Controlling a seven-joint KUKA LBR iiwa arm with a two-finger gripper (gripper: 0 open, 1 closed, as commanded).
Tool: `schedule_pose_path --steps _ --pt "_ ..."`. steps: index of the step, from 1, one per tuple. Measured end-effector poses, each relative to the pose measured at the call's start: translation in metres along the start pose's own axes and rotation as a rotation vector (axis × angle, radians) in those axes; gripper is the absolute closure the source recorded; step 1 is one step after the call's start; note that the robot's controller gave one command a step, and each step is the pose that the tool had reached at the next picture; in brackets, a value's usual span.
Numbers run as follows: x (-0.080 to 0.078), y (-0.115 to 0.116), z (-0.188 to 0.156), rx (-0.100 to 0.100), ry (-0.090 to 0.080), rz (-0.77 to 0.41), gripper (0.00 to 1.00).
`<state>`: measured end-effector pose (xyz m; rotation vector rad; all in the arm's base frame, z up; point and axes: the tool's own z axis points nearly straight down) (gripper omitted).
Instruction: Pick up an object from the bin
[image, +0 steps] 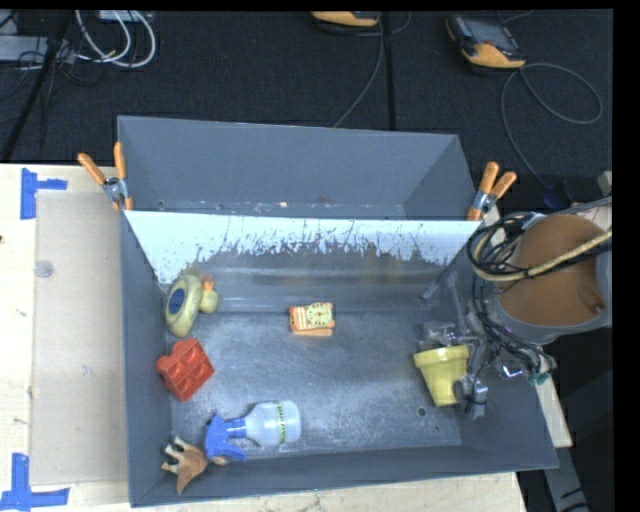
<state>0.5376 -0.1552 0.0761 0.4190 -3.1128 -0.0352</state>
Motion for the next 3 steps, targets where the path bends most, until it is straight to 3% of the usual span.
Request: schedule_pose_path --steps 1,2,3 --pt "0.0 0.0 0.0 -0.001 0.001 -0.022 0.0" --pt "0.009 0.022 0.0 0.008 -0.016 -0.125 0.0" --pt "0.006 0.025 0.003 -0.013 0.004 -0.12 0.0"
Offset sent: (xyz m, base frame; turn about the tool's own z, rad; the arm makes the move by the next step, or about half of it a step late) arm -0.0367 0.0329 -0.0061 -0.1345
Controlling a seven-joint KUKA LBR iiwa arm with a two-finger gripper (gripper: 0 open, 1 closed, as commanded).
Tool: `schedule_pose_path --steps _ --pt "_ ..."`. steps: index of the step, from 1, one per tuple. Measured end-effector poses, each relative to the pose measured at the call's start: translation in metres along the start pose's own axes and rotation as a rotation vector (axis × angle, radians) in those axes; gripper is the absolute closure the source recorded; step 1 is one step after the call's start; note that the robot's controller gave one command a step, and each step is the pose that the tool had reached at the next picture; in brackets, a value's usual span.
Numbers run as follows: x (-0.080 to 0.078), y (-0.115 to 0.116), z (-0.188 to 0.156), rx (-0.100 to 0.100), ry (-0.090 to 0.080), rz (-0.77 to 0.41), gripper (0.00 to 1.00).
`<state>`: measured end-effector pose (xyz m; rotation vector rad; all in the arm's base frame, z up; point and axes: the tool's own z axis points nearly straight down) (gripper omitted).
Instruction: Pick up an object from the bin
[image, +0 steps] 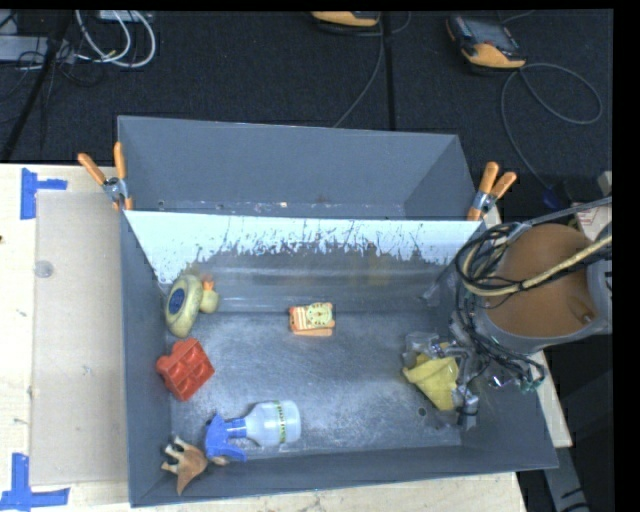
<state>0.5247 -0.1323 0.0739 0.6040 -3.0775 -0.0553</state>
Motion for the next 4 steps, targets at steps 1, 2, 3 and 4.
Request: schedule_pose_path --steps 1,2,3,4 --pt "-0.011 -0.01 0.0 -0.005 -0.012 -0.094 0.0" --pt "-0.016 -0.028 -0.002 0.016 -0.014 -0.113 0.0" --pt "-0.018 -0.028 -0.025 0.006 -0.008 0.179 0.0" --pt "-0.049 -0.035 -0.008 0.028 -0.023 -0.317 1.0"
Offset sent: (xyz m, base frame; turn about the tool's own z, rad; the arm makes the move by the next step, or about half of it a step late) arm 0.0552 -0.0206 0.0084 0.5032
